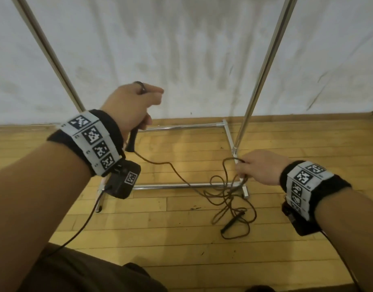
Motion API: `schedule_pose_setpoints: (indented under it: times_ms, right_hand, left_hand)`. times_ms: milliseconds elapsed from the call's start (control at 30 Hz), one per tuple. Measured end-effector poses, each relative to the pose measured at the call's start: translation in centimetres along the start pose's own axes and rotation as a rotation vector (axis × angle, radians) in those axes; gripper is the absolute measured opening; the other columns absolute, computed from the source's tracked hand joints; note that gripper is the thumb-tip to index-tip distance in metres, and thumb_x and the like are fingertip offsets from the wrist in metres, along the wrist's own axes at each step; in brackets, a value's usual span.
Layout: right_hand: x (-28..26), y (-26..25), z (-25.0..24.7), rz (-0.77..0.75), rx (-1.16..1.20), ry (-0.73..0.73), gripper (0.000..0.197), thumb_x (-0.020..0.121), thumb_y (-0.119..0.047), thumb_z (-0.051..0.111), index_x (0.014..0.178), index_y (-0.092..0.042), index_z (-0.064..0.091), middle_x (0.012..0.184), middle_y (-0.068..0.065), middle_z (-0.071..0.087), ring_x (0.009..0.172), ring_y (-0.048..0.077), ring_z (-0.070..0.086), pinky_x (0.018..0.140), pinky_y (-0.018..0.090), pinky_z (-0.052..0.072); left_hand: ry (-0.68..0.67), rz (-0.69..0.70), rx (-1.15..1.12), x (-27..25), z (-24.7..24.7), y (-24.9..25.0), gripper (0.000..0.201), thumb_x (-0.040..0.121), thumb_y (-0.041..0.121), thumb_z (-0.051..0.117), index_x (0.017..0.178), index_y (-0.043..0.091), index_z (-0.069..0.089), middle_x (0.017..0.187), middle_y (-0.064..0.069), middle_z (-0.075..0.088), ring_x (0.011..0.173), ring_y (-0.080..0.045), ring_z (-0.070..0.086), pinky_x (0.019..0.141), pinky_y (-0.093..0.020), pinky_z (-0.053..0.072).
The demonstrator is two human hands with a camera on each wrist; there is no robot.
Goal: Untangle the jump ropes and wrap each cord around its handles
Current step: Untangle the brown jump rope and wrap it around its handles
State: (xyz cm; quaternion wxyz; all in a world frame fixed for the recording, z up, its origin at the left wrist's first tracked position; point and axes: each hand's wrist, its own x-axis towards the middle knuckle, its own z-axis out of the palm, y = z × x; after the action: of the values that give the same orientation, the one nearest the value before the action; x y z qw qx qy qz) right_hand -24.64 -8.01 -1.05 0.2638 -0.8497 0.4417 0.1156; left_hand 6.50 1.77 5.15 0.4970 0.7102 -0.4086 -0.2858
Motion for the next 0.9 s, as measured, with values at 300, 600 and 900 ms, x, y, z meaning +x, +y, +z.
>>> schedule_pose_setpoints:
  times_ms: [300,600,900]
  right_hand:
    - [-2.5,-6.8,-4.0,-0.272,0.211,0.236,0.039,0.102,-0.036,0.051,0.077,-0.018,0.074,0.078,-0.002,0.070,0.075,0.011,0.062,0.075,0.032,0.049]
    - [-3.6,-7.5,-4.7,-0.335,0.579,0.192,0.034,0.088,-0.024,0.054,0.056,-0.014,0.062,0.059,0.008,0.066,0.061,0.018,0.063,0.071,0.042,0.056]
    - [-2.2,-5.0,-2.3,-0.218,0.463,0.159,0.036,0.100,-0.039,0.054,0.080,-0.010,0.064,0.068,0.000,0.060,0.060,0.013,0.059,0.081,0.049,0.058]
  left_hand:
    - [-0.468,0.140,0.092,-3.7,5.9,0.3,0.023,0.089,0.044,0.069,0.111,0.043,0.075,0.086,0.010,0.079,0.055,-0.013,0.064,0.055,-0.023,0.052]
    - [-0.468,0.196,0.078,-4.6,6.0,1.9,0.012,0.101,0.038,0.069,0.105,0.027,0.071,0.060,0.006,0.067,0.051,-0.013,0.060,0.054,-0.025,0.049]
    - [-0.091,0.206,-0.247,-2.8,4.0,4.1,0.018,0.093,0.038,0.066,0.084,0.024,0.059,0.063,0.010,0.055,0.046,-0.009,0.040,0.043,-0.025,0.036]
